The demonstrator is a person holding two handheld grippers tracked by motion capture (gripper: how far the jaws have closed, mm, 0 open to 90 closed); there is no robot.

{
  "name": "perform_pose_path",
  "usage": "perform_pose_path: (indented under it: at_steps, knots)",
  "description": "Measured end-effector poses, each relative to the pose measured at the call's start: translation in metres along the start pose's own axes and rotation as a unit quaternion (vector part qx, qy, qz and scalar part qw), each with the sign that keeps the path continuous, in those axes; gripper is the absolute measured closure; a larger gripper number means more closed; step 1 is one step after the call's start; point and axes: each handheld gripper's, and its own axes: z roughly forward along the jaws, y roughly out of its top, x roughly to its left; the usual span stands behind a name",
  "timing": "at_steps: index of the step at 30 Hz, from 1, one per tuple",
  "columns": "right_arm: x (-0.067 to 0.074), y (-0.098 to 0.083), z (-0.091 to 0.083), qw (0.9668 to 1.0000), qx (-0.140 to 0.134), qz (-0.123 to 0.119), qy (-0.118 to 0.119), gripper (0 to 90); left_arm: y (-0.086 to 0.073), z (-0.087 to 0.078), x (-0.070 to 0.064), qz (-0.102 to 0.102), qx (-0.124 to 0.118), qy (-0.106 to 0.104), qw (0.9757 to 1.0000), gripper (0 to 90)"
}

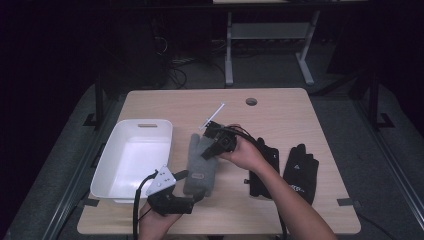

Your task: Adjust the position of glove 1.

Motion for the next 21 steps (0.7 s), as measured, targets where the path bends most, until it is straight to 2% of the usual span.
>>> perform_pose_path:
  at_steps: [5,9,14,18,19,21]
  knots:
    - [-0.001,0.007,0.013,0.9999,0.014,0.006,0.006,87.2,0.000,0.000,0.002,-0.001,0.000,0.001,1.0000,15.8]
    - [-0.008,0.005,0.027,0.9994,0.030,0.018,-0.002,84.7,-0.001,0.001,0.001,-0.002,0.005,0.000,1.0000,15.8]
    - [-0.016,0.000,0.035,0.9994,0.009,0.034,0.002,59.5,-0.001,0.001,0.002,-0.002,0.007,0.000,1.0000,15.8]
    - [-0.020,-0.005,0.025,0.9986,-0.017,0.050,-0.003,47.2,-0.002,0.002,0.002,-0.002,0.008,0.000,1.0000,15.8]
    - [-0.024,-0.010,0.018,0.9977,-0.027,0.062,-0.007,42.6,-0.002,0.003,0.001,-0.002,0.008,0.000,1.0000,15.8]
    - [-0.026,-0.013,0.015,0.9970,-0.032,0.069,-0.013,41.2,-0.002,0.003,0.001,-0.001,0.011,0.000,0.9999,15.8]
